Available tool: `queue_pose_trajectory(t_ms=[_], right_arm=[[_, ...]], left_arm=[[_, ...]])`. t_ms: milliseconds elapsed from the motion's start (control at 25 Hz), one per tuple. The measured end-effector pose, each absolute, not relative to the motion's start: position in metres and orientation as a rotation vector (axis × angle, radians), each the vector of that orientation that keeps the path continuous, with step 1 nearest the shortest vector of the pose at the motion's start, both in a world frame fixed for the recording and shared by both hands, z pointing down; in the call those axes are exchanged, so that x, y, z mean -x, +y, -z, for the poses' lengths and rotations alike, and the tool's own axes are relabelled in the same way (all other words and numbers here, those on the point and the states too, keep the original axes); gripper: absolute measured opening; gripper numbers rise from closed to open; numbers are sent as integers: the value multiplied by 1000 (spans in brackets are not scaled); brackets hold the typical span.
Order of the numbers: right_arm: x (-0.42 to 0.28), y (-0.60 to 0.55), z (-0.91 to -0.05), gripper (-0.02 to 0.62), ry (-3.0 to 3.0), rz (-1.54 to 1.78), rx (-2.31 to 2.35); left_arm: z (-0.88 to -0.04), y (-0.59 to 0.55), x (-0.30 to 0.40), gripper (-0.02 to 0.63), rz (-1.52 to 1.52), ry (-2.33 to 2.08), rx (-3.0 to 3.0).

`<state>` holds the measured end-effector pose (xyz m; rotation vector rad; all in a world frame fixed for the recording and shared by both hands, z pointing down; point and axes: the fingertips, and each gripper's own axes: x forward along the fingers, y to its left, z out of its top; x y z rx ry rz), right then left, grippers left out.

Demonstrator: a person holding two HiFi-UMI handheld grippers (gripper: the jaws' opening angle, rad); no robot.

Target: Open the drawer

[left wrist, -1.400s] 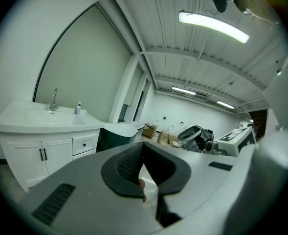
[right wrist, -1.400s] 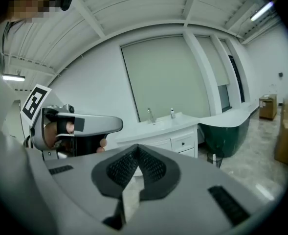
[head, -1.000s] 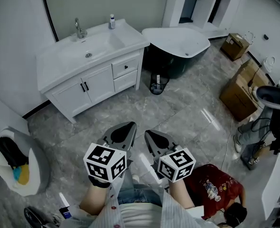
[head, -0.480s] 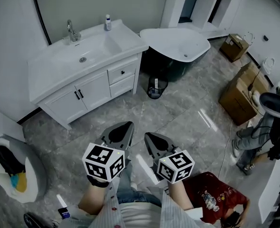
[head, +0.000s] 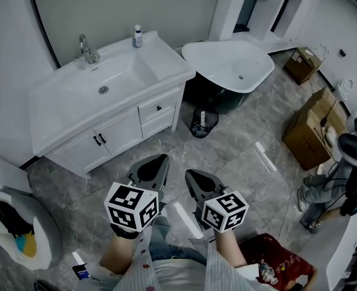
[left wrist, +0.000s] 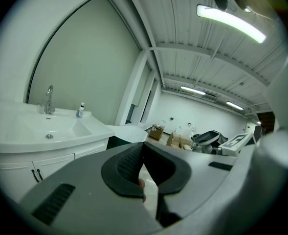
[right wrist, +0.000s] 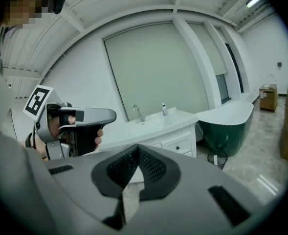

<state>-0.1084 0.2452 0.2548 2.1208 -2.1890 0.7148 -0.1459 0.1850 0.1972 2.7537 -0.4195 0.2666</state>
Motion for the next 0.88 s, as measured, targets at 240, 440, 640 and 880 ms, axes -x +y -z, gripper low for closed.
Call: queue_pose_trajectory(t_ms=[240,440,640,880], right_arm=[[99,201,-260,9,-2201,-731,-2108],[95,175,-266,9,-2176,-749,-2092],[87,157,-274,9,-2149,-769,-2066],[65,129,-278,9,-2181,-751,-2012]], left_arm=[[-199,141,141,15,-252,-437,-2761],[-211,115,141,15,-268,-444,-2728],[-220,94,136,15,-277,-458,-2706],[-225,67,119,15,-265,-520,-2701]])
